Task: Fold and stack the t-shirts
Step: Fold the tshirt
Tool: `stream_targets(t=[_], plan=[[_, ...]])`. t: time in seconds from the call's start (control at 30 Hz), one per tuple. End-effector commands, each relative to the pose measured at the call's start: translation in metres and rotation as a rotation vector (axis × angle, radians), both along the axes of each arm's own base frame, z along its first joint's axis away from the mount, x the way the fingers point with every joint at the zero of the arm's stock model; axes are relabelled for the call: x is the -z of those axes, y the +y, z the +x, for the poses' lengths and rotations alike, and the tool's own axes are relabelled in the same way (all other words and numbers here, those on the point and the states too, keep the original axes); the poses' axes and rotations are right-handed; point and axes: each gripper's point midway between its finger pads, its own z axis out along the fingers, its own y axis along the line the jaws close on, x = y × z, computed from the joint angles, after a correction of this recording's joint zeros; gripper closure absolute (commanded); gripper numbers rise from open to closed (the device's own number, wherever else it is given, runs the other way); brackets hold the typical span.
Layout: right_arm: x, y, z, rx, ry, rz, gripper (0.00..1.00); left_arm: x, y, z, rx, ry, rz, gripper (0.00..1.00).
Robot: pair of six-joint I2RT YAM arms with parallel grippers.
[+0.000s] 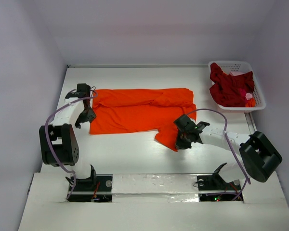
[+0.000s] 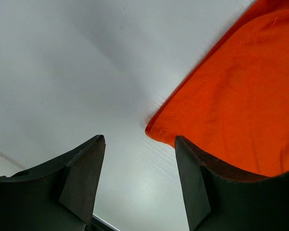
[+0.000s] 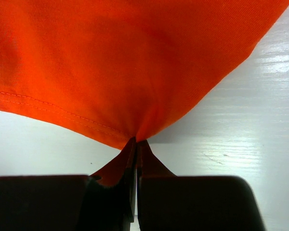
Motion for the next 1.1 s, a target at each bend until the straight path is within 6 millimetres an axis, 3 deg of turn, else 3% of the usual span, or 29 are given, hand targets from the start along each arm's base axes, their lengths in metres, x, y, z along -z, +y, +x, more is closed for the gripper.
stream_targets(t=[0.0,0.2,0.7,1.07], plan=[[-0.002,0.007,0.006,-0.012,-0.02,0.01,1.0,0.015,-0.007,-0.008,0.008,0.037,-0.049,0.42],[-0.006,0.008,0.008,-0.017,-0.034,0.017,1.0,0.031,-0.028,-0.01,0.03,0.032,-0.179,0.38],[-0.006,0.01,0.011,-0.02,-0.036,0.016,1.0,0.055,-0.017,-0.03,-0.007,0.076,-0.208,0.45],[-0.006,0.011,0.011,-0.02,-0.039,0.021,1.0,0.067,-0.013,-0.025,-0.035,0.07,-0.25,0.46]])
